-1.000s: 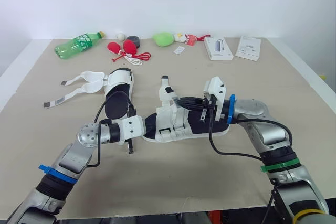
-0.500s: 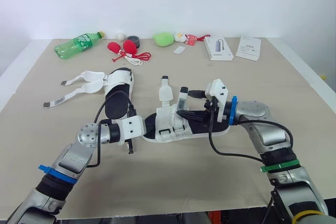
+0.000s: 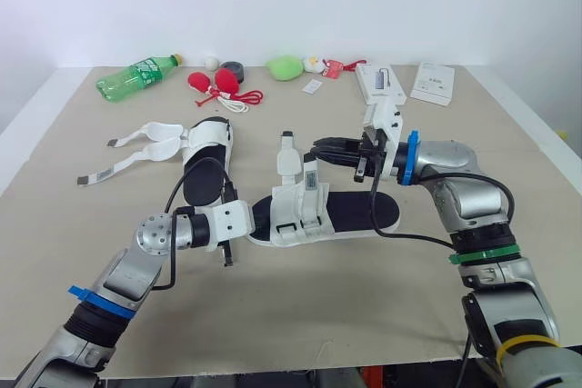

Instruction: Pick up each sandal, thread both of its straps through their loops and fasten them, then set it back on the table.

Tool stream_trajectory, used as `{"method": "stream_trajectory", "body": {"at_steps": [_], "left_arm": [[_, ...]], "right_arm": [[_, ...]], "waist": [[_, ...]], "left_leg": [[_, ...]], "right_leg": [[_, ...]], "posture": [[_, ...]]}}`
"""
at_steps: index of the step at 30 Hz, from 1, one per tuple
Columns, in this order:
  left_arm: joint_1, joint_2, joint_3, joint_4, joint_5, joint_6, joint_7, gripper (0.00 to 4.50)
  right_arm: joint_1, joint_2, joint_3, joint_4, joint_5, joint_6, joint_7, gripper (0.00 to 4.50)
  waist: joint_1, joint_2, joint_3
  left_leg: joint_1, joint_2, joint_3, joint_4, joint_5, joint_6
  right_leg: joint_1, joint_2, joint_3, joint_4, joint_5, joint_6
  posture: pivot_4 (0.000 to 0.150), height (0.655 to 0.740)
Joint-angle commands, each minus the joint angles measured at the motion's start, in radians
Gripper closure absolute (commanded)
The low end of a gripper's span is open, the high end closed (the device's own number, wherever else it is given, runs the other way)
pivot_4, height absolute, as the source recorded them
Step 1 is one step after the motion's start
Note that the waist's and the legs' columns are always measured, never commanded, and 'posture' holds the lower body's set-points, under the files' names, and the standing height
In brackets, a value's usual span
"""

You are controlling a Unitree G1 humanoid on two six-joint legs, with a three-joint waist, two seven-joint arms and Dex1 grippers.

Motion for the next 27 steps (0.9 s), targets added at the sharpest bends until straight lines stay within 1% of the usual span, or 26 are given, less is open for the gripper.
{"method": "stream_trajectory", "body": {"at_steps": [1, 5, 10, 14, 19, 27], "left_arm": [[0.019, 0.003, -0.018, 0.037, 0.034, 0.024, 0.0, 4.5], [0.012, -0.001, -0.02, 0.039, 0.03, 0.019, -0.006, 4.5], [0.003, -0.004, -0.024, 0.045, 0.031, 0.007, -0.016, 4.5], [-0.001, -0.005, -0.024, 0.05, 0.033, -0.003, -0.021, 4.5], [0.012, -0.013, -0.031, 0.033, 0.019, -0.019, -0.04, 4.5], [0.041, -0.006, -0.031, -0.01, -0.049, -0.043, -0.128, 4.5]], "right_arm": [[-0.045, -0.002, 0.011, -0.02, 0.021, 0.059, 0.053, 4.49], [-0.069, -0.003, 0.075, 0.071, -0.05, 0.068, 0.093, 4.49], [-0.121, 0.018, 0.134, 0.196, -0.119, 0.009, 0.151, 4.49], [-0.146, 0.034, 0.176, 0.256, -0.186, -0.034, 0.175, 4.49], [-0.115, 0.036, 0.188, 0.227, -0.209, -0.039, 0.196, 4.49], [-0.03, -0.02, 0.181, 0.085, -0.195, 0.077, 0.236, 4.49]], "waist": [[0.0, 0.0, 0.0], [0.0, 0.0, 0.0], [0.001, 0.0, 0.0], [0.0, 0.001, 0.0], [0.001, 0.002, 0.0], [0.001, 0.002, -0.001]], "left_leg": [[0.0, 0.0, 0.0, 0.0, 0.0, 0.0], [0.0, 0.0, 0.0, 0.0, 0.0, 0.0], [0.0, 0.0, 0.0, 0.0, 0.0, 0.0], [0.0, 0.0, 0.0, 0.0, 0.0, 0.0], [0.0, 0.0, 0.0, 0.0, 0.0, 0.0], [0.0, 0.0, 0.0, -0.002, -0.001, -0.001]], "right_leg": [[0.0, 0.0, 0.0, 0.0, 0.0, 0.0], [0.0, 0.0, 0.0, 0.0, 0.0, 0.0], [0.0, 0.0, 0.0, 0.0, 0.0, 0.0], [0.0, 0.0, 0.0, 0.0, 0.0, 0.0], [0.0, 0.0, 0.0, 0.0, 0.0, 0.0], [0.0, 0.0, 0.0, 0.0, -0.003, 0.001]], "posture": [[0.15, 0.74], [0.15, 0.74], [0.15, 0.74], [0.15, 0.74], [0.15, 0.74], [0.15, 0.74]]}}
